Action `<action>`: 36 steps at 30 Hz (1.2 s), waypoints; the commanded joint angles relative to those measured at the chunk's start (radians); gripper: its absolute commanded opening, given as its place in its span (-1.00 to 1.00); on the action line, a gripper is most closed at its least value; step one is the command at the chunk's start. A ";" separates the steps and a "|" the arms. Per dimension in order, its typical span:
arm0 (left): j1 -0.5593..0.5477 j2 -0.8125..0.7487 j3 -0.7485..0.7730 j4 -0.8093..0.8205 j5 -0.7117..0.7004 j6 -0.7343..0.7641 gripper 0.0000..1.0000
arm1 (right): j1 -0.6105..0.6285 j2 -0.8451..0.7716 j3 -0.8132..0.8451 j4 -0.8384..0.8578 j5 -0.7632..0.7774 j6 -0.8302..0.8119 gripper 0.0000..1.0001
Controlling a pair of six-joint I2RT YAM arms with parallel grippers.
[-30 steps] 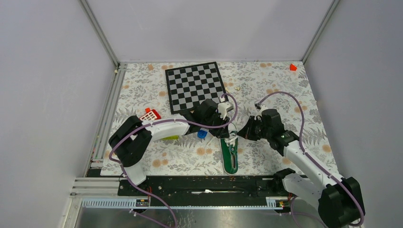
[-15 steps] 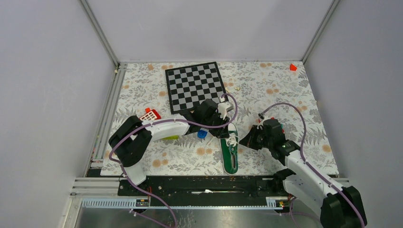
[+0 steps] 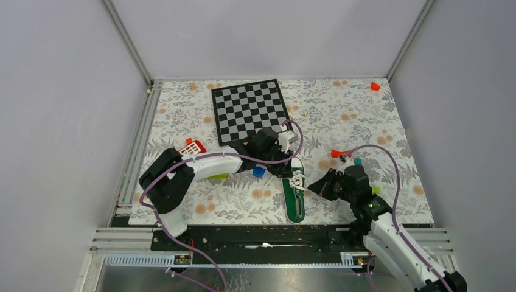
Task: Tie the shoes
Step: Cross the shoelace with the shoelace.
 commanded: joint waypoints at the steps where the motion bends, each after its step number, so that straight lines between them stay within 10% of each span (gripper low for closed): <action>1: 0.003 0.000 0.021 0.025 0.029 -0.012 -0.33 | 0.005 -0.173 -0.057 -0.073 0.022 0.072 -1.00; 23: 0.001 -0.022 0.015 0.054 0.033 -0.040 -0.30 | 0.093 -0.367 -0.159 -0.219 0.066 0.220 -0.98; 36: -0.009 0.001 0.037 0.047 0.091 -0.038 -0.29 | 0.217 -0.244 -0.005 -0.285 0.390 0.114 0.07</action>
